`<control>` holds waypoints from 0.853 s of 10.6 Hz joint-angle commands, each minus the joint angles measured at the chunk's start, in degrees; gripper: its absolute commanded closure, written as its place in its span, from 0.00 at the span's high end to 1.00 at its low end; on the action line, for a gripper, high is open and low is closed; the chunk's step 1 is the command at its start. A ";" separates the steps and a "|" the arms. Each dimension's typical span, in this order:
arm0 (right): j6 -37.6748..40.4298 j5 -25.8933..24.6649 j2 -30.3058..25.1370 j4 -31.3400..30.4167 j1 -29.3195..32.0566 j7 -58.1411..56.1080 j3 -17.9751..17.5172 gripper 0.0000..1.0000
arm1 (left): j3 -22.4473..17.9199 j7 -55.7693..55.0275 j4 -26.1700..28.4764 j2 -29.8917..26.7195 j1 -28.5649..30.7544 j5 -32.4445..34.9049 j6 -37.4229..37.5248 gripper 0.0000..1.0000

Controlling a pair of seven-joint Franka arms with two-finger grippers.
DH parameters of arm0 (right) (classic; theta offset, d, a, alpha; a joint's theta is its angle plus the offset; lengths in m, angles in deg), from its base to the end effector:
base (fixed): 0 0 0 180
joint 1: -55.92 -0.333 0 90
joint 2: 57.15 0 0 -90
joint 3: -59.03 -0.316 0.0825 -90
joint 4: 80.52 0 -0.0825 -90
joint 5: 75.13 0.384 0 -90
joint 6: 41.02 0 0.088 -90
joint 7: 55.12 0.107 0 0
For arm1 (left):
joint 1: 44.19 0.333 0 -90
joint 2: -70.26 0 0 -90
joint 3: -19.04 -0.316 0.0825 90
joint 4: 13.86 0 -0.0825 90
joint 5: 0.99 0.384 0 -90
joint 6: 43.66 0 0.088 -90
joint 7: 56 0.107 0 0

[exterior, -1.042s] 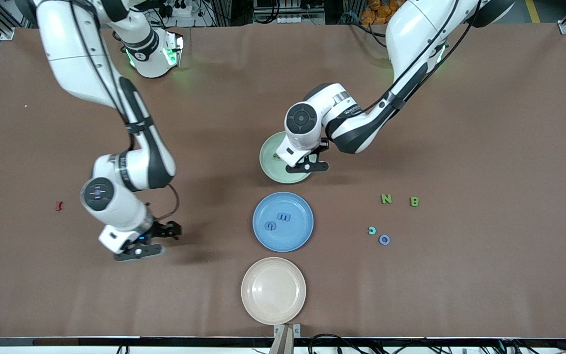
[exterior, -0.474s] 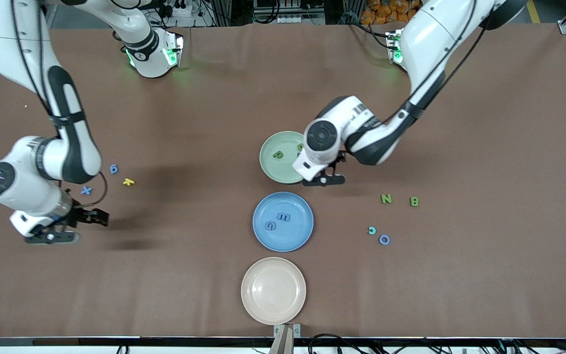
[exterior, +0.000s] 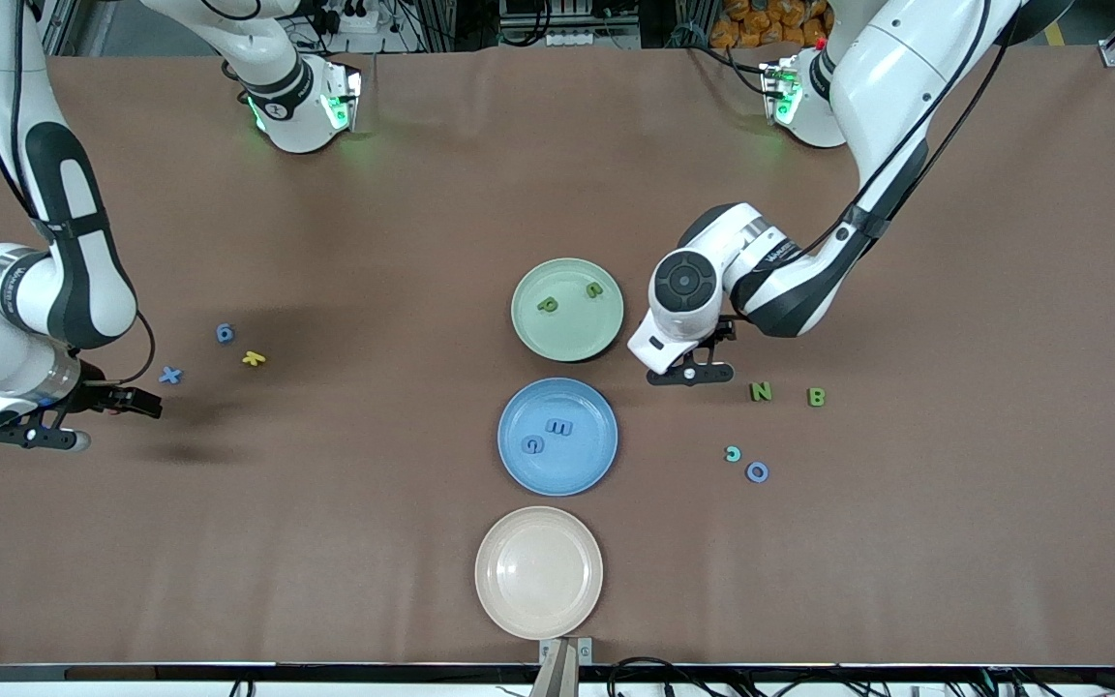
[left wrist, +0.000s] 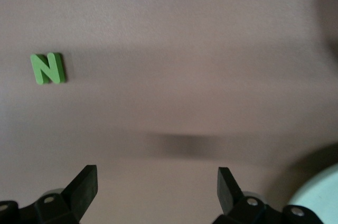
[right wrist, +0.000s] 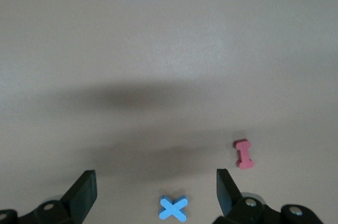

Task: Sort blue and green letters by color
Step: 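Release green u on the green plate while the right gripper reaches X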

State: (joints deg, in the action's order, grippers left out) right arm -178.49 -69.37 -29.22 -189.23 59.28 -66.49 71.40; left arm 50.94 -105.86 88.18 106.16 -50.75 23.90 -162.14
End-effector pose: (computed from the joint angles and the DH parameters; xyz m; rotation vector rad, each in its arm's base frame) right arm 0.6133 -0.1643 0.2518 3.0985 -0.1917 0.0311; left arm 0.5214 -0.3556 0.2293 -2.9623 0.0073 0.1987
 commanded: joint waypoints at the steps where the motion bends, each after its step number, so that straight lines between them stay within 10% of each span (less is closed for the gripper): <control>1: -5.84 1.01 -2.27 -7.37 0.68 6.06 -0.95 1.00 | 0.61 0.11 15.85 -6.69 8.29 8.03 -17.94 1.00; 9: -14.05 1.10 -3.68 -17.68 2.70 13.48 -0.95 0.94 | 0.79 7.85 15.31 -3.57 20.28 9.04 -21.09 1.00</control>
State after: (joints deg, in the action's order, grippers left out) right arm -191.25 -68.80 -30.45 -203.29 60.45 -53.50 71.33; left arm 50.99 -97.85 105.29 100.29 -31.63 32.84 -182.62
